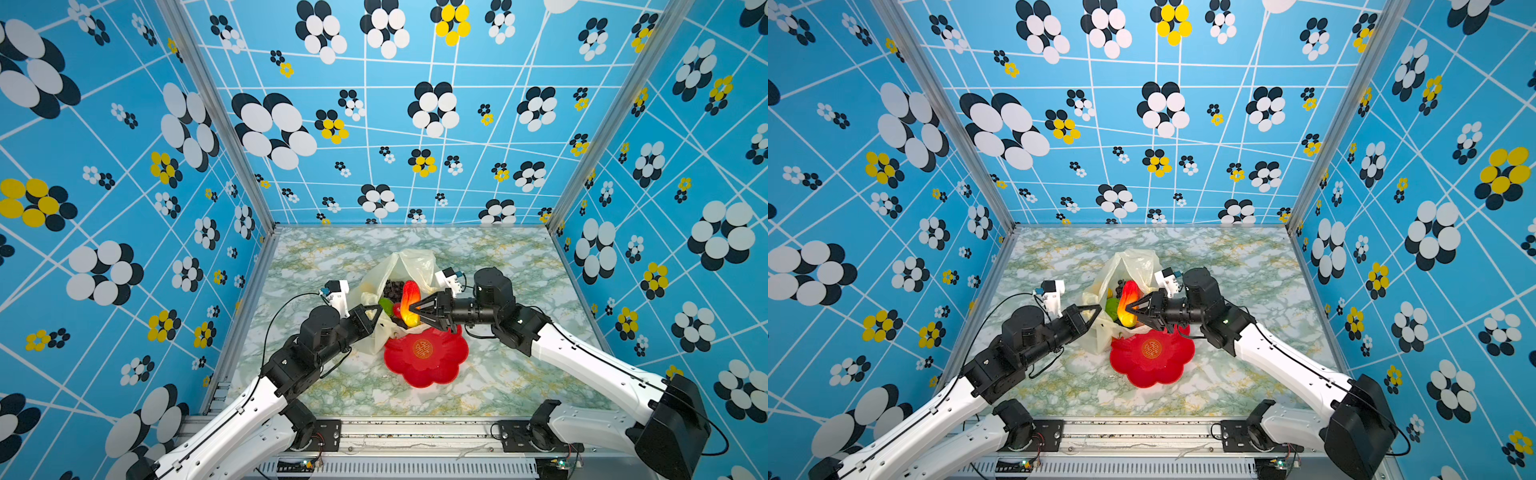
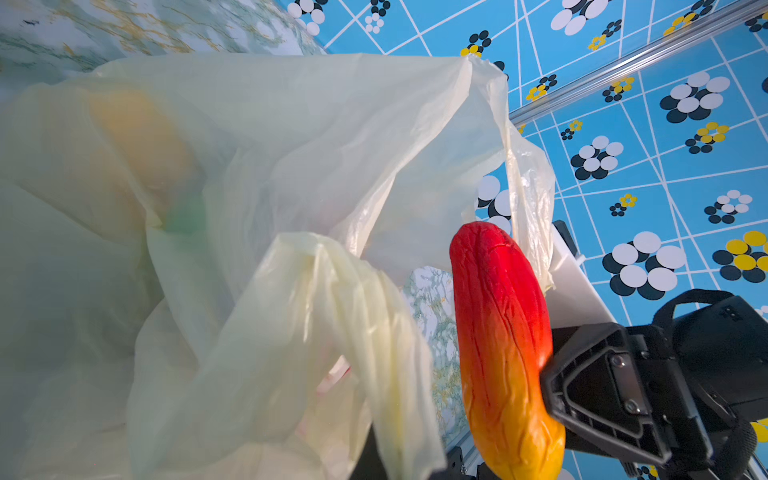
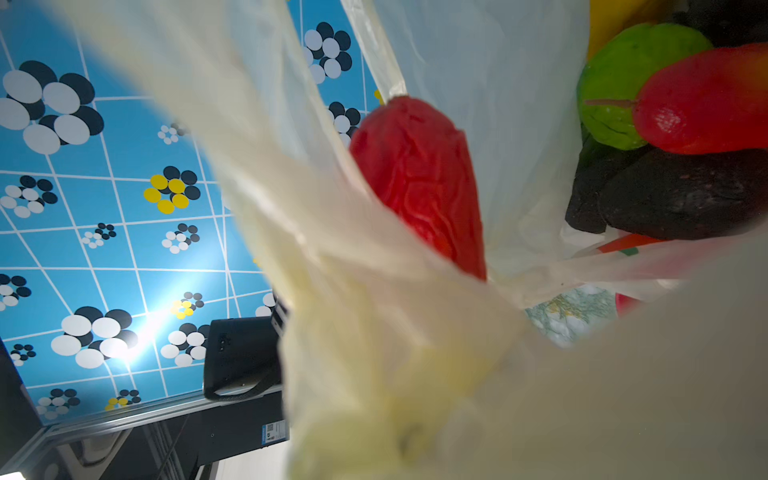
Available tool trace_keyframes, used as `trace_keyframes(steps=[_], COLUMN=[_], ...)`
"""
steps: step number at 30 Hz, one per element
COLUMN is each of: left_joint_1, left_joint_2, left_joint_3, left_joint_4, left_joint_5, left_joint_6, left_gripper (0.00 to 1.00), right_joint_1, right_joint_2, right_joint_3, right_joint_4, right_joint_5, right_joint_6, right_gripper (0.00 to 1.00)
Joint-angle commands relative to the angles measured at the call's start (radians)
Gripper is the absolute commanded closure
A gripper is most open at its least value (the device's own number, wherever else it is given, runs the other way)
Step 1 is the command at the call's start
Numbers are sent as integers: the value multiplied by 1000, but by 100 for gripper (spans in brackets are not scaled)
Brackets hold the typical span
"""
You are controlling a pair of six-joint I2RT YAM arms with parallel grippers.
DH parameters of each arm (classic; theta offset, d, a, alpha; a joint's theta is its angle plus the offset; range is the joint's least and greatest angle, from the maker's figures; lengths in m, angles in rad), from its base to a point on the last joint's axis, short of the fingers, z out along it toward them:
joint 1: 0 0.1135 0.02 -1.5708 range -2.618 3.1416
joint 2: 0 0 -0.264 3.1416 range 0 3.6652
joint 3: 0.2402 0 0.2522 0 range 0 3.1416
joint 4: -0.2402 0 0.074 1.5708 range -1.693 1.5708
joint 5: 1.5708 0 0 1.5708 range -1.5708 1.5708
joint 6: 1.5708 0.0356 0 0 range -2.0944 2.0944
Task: Place the fruits into the plastic bag
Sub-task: 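Carry the long mango with the right gripper into the bag mouth, then lower the long mango into the bag and open the right gripper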
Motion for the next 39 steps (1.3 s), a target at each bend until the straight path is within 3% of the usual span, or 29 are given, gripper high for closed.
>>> trace_keyframes(steps=[1,16,23,33,39], left_joint_1=[-10,-21,-19,-20,-20], left_joint_2=[-1,-41,-81,-157,-174], left_joint_3=[29,11,7,-10,-14], left_joint_4=[18,3,-17,-43,-46], left_joint_5=[-17,-21,-13,-7,-5], left_joint_6=[30,54,86,117,119], left_gripper=[100,100,100,100,100], right_joint_1=[4,0,-25,-29,-26], right_joint_2=[23,169,281,505,557], right_joint_3=[-25,-34,90,289,319], right_joint_4=[75,155,37,41,58], right_joint_5=[-28,-14,71,67,93], right_joint_6=[35,44,-53,-34,-22], right_gripper=[85,85,87,87,80])
